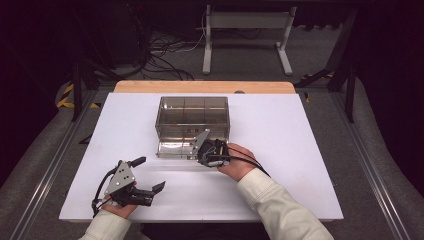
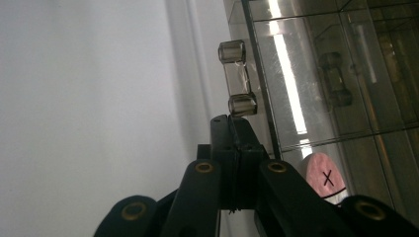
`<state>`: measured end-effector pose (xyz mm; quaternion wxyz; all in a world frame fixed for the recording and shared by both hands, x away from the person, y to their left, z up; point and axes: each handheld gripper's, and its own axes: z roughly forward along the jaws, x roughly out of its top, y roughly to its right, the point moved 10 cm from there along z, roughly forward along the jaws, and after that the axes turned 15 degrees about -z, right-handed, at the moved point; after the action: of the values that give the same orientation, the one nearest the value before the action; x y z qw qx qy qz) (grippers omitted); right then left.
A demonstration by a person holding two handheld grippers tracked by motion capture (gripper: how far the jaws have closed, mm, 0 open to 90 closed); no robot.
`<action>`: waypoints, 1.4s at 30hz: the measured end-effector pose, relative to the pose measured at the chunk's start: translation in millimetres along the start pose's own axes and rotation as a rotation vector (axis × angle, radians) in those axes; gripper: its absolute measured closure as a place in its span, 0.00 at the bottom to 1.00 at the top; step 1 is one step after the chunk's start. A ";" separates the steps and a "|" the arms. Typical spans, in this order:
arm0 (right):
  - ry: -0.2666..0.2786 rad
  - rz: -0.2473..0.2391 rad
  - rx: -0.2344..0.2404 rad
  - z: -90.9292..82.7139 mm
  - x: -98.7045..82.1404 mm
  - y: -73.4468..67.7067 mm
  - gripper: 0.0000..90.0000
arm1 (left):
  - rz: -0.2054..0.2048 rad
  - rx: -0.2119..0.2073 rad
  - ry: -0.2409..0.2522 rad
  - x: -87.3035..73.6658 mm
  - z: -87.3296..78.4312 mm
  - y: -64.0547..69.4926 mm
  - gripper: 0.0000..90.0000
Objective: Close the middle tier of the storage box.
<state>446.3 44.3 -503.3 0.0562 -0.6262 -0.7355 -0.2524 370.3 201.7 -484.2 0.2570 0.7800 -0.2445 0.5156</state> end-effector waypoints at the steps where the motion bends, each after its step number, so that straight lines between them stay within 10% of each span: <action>1: 0.000 -0.003 -0.001 -0.3 -0.1 0.5 1.00 | 0.000 0.000 0.000 0.0 0.0 0.1 0.02; 42: 0.023 0.088 -0.115 -4.3 0.1 27.5 1.00 | -0.005 0.005 0.004 -0.7 -3.0 -1.3 0.02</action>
<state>471.4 44.9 -491.3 0.0395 -0.6574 -0.6907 -0.2987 368.9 204.8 -483.9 0.2569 0.7800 -0.2410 0.5172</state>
